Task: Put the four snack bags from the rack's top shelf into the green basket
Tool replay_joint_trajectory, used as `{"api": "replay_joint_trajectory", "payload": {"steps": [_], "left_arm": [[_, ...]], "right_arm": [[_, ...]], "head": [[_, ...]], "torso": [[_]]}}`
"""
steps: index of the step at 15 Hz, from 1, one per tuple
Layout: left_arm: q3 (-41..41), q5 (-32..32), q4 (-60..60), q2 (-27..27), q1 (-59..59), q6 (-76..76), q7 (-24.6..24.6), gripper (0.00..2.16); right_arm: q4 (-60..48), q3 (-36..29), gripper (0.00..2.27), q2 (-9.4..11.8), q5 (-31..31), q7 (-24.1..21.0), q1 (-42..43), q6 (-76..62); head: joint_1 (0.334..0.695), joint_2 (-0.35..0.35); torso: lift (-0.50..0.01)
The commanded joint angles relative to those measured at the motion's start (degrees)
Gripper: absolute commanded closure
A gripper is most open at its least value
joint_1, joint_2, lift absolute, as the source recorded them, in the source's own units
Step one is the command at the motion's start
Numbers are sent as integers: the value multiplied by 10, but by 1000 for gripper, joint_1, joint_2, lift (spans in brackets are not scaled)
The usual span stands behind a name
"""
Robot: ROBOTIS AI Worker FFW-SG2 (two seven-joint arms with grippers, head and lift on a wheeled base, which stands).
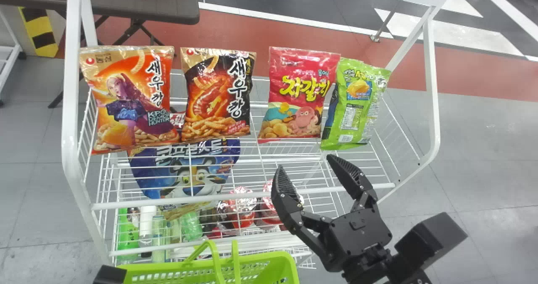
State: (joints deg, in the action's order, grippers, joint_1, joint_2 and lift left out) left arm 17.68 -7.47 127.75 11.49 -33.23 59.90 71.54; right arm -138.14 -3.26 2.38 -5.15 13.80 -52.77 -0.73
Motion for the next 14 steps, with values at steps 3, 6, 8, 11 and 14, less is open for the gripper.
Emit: {"api": "replay_joint_trajectory", "payload": {"steps": [3,6,8,11,14], "left_arm": [[1,0,1,0,1,0,0,1659],[1,0,1,0,1,0,0,1659],[1,0,1,0,0,0,1,1659],[4,4,5,4,0,0,0,1659],[5,2,4,8,5,4,1,1659]], "right_arm": [[-3,5,87,-1,8,0,-1,0],[-1,9,83,-1,14,0,0,-4],[2,10,83,-1,18,0,4,-5],[23,14,83,-1,16,-1,21,-5],[131,60,83,-1,42,-1,135,-56]], "head": [[695,-350],[695,-350],[695,-350],[695,-350],[695,-350]], "torso": [[0],[0],[0],[0],[0]]}}
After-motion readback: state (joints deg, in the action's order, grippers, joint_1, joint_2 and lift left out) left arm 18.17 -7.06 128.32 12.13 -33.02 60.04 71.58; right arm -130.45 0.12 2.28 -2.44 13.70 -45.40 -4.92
